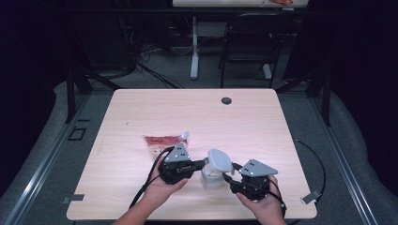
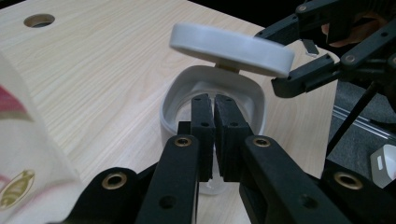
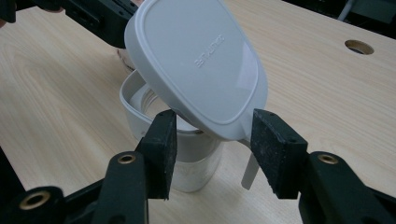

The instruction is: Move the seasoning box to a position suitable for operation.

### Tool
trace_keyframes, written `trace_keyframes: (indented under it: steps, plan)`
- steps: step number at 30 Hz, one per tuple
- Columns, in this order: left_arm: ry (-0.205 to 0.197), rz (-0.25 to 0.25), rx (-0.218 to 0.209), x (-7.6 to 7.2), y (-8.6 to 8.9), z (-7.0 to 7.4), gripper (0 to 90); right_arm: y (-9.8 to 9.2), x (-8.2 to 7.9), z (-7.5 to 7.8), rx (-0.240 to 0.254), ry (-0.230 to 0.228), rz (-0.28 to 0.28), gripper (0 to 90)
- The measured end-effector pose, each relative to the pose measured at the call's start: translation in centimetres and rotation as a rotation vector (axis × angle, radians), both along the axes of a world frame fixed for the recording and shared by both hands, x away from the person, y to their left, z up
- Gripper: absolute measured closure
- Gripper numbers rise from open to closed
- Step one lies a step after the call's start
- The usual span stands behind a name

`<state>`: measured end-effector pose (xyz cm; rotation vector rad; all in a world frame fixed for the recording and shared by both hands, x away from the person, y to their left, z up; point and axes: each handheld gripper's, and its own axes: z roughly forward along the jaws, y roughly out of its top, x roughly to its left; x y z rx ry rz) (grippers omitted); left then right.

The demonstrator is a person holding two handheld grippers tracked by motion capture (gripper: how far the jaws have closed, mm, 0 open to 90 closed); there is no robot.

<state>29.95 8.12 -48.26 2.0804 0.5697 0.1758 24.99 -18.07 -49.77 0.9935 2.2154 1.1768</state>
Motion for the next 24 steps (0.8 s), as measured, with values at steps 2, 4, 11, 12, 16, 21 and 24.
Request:
trace_keyframes:
  steps: [2,4,11,12,16,21,24]
  plan:
    - [-0.003,0.005,0.002,0.0,0.4,-0.1,86.8,-0.1,0.0,0.0,0.005,-0.002,-0.002,51.8]
    - [0.000,0.010,0.000,0.0,0.5,-0.2,86.3,-0.1,0.0,0.1,0.007,-0.004,-0.001,52.4]
    - [0.012,0.039,0.012,-0.2,2.3,-0.8,84.7,-0.6,-0.2,0.2,0.036,-0.017,-0.013,57.5]
    - [0.010,0.043,0.013,-0.2,2.6,-0.9,84.6,-0.7,-0.2,0.3,0.039,-0.018,-0.016,58.0]
    - [0.012,0.065,0.017,-0.3,3.7,-1.1,83.5,-1.0,-0.3,0.3,0.054,-0.017,-0.024,58.8]
    - [0.017,0.107,0.031,-0.5,6.2,-1.6,82.7,-1.4,-0.2,0.1,0.074,-0.004,-0.039,59.8]
    - [0.017,0.125,0.026,-0.7,7.1,-1.8,82.1,-1.5,-0.2,0.1,0.075,-0.001,-0.040,59.9]
